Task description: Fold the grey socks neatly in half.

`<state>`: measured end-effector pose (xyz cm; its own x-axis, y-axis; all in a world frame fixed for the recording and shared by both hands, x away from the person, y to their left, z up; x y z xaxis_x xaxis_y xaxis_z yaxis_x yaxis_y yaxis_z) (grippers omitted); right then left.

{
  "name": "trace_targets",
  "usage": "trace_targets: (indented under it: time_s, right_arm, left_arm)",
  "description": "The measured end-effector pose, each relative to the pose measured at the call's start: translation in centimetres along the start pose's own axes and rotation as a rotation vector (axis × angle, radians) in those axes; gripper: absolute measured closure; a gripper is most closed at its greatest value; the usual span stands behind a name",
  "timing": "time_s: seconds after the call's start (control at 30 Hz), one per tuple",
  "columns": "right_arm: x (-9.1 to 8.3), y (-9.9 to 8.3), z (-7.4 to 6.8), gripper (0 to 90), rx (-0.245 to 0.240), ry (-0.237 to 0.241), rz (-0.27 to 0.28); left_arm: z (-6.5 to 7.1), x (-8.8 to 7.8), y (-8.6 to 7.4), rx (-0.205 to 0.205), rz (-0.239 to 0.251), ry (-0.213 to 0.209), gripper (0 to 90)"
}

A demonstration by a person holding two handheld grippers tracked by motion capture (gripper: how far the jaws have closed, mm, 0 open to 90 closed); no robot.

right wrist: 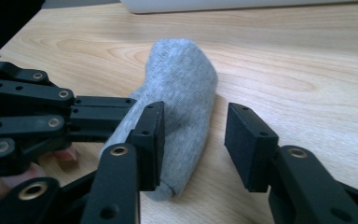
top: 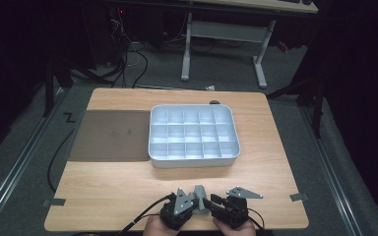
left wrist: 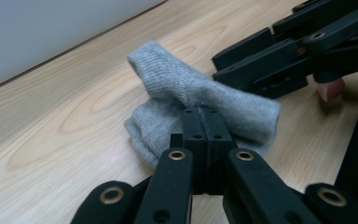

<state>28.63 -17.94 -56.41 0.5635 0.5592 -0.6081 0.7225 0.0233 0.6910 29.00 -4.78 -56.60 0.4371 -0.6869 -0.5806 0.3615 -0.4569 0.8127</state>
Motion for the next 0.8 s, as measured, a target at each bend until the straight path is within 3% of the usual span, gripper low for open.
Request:
trace_targets:
  time_s: [0.03, 0.07, 0.13, 0.17, 0.2, 0.27, 0.33, 0.5, 0.67, 0.73, 0.8]
  right_arm:
    - [0.0, 0.1, 0.4, 51.6, -0.014, -0.018, -0.019]
    - [0.0, 0.1, 0.4, 51.6, -0.014, -0.018, -0.019]
    - [0.1, 0.1, 0.5, 50.4, -0.019, -0.029, -0.050]
    - [0.1, 0.0, 0.5, 50.5, -0.053, -0.047, -0.058]
    - [0.1, 0.0, 0.5, 50.5, -0.053, -0.047, -0.058]
    - [0.1, 0.0, 0.4, 50.5, -0.071, -0.060, -0.067]
    - [0.2, 0.1, 0.2, 50.5, -0.075, -0.067, -0.074]
    - [0.3, 0.5, -0.5, 50.1, -0.106, -0.072, -0.086]
    - [0.2, 1.1, -0.7, 48.1, -0.062, -0.045, -0.098]
    - [0.1, 1.3, -0.6, 46.2, -0.006, -0.019, -0.132]
    - [0.1, 1.3, -0.4, 45.0, -0.001, -0.022, -0.139]
  left_arm:
    - [-0.3, -0.2, 0.1, -0.020, 0.000, -0.011, 90.0]
    - [-0.3, -0.2, 0.1, -0.020, 0.000, -0.011, 84.5]
    - [-0.9, -2.3, -0.2, -0.056, 0.053, -0.003, 81.1]
    - [-1.4, -3.5, -0.9, -0.078, 0.054, 0.015, 82.8]
    - [-1.4, -3.5, -0.9, -0.078, 0.054, 0.015, 84.1]
    - [-2.0, -4.1, -2.2, -0.076, -0.003, 0.057, 85.0]
    - [-2.3, -3.7, -2.6, -0.104, -0.029, 0.039, 85.7]
    - [-1.6, -1.8, -1.8, -0.066, -0.078, 0.009, 87.9]
    - [-0.5, -0.3, -0.8, -0.010, -0.099, -0.001, 90.0]
    - [0.0, 0.2, -0.5, 0.024, -0.098, 0.015, 90.0]
    - [0.1, 0.2, -0.5, 0.031, -0.095, 0.017, 90.0]
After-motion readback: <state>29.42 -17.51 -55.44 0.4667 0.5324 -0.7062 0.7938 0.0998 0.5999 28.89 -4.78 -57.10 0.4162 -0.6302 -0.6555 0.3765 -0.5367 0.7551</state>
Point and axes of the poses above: each handheld gripper's, and its own axes: x roughly forward along the jaws, y roughly out of its top, z roughly to its right, the point moved 6 cm from there along x, roughly forward along the jaws, and after that the axes turned 2 degrees about x, right-handed, at the moved point
